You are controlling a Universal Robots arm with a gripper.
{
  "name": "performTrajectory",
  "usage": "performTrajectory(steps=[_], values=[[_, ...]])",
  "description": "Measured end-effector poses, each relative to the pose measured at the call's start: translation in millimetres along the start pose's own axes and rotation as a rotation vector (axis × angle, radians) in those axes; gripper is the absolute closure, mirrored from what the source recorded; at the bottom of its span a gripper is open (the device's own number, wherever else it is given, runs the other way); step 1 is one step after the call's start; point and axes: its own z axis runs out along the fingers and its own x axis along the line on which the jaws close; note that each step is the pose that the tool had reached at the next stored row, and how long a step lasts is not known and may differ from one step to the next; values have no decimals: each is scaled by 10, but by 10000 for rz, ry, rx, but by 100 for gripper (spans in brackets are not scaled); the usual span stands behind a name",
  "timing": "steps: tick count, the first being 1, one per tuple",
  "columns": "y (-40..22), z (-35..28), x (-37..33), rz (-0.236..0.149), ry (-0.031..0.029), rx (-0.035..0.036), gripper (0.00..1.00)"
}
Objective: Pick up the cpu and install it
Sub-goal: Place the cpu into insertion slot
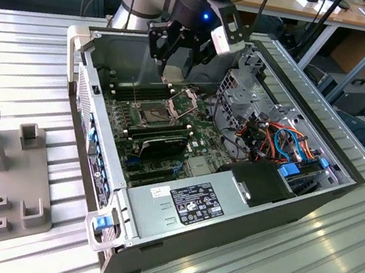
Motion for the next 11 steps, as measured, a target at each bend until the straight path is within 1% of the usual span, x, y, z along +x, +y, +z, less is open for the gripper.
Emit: performTrajectory(steps=[3,5,8,11], values=[[0,2,0,547,-24,1,45],[0,3,0,1038,-45,4,45],[0,5,0,1575,-68,6,45],[0,8,0,2282,-98,9,45]])
